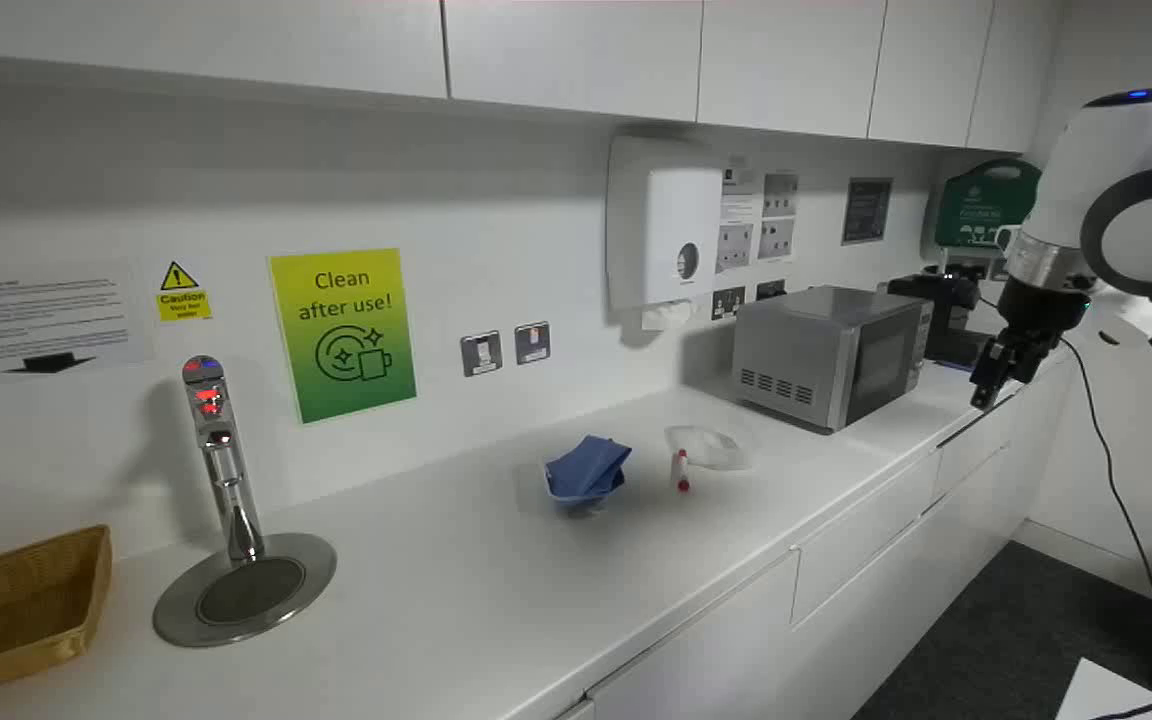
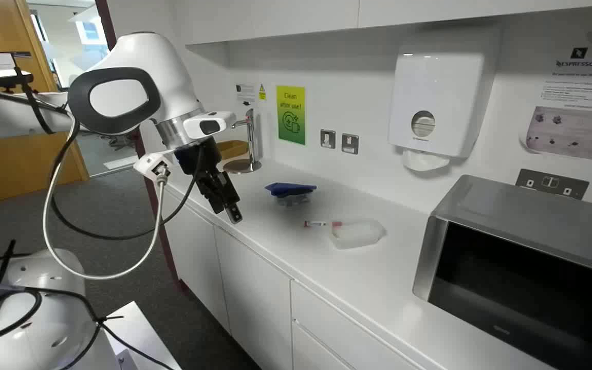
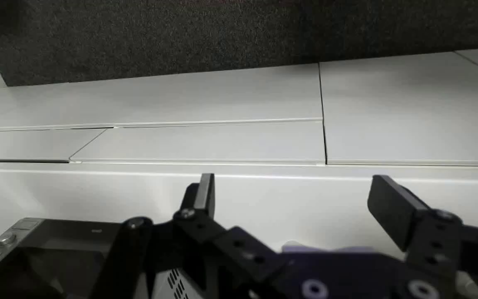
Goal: Put the red marker in the clear bowl on the right.
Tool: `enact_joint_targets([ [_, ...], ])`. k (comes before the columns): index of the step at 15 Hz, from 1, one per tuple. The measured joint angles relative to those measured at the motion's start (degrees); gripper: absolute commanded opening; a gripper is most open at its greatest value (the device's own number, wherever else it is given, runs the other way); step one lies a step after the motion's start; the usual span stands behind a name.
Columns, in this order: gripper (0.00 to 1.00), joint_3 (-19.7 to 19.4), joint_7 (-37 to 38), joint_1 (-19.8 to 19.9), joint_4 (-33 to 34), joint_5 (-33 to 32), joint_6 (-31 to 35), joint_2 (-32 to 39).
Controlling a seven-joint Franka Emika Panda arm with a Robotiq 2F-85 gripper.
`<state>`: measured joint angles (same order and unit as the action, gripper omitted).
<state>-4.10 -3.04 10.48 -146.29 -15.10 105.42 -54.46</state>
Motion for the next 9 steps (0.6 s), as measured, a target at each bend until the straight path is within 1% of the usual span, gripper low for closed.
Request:
enact_joint_targets([
  [6,1.0,0.0,0.0,0.0,0.0,0.0,0.0,0.0],
  [9,1.0,-0.1,2.9,-0.1,0.3,0.3,1.0,1.4],
])
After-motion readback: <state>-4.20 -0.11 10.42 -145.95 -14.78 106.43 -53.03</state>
